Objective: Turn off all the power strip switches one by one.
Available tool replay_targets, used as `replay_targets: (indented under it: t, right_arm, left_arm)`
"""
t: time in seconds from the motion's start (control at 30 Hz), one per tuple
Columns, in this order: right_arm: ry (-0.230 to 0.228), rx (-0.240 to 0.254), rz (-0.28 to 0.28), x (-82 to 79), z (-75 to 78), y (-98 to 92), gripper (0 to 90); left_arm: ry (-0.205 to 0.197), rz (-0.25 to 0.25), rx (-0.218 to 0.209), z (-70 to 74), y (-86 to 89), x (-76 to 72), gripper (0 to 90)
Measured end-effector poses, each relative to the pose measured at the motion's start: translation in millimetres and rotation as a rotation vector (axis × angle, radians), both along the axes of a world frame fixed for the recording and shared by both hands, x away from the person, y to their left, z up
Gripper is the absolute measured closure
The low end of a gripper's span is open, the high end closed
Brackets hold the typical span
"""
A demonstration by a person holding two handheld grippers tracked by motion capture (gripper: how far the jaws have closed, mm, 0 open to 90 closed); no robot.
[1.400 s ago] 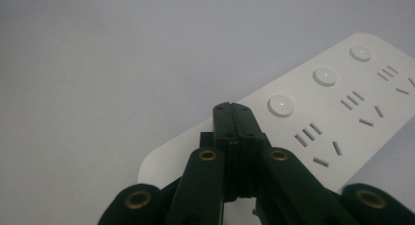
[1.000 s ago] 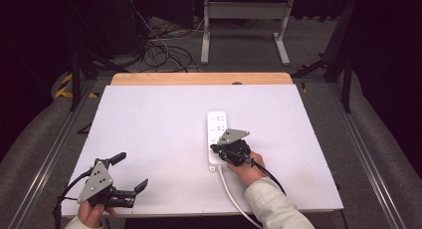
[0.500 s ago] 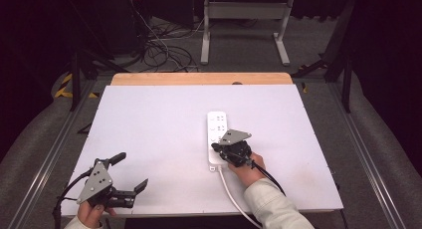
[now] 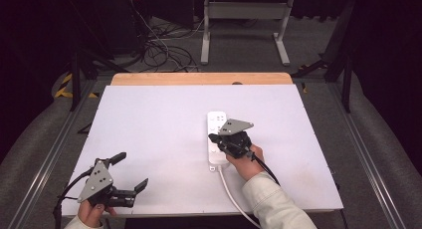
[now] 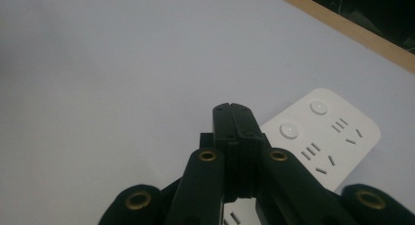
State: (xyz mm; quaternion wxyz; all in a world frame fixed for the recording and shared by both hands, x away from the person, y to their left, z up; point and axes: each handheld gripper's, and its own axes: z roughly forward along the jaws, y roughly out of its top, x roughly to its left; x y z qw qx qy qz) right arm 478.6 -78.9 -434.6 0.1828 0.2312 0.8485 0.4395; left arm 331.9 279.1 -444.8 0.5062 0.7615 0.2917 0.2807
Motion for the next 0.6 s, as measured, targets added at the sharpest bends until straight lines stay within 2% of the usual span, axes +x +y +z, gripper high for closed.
replay_targets:
  t: [0.2,0.37,0.6]
  right_arm:
    - [0.031,-0.014,-0.024,14.0,-8.0,1.3,90.0]
    - [0.06,-0.045,-0.026,21.0,-17.5,4.3,90.0]
    - [0.07,-0.065,-0.043,26.4,-24.6,7.0,90.0]
  left_arm:
    - [0.001,0.002,-0.005,-0.1,1.0,0.5,1.0]
    - [0.001,0.006,-0.003,-0.1,0.8,0.3,1.0]
    - [0.004,0.005,-0.003,-0.1,0.9,0.6,1.0]
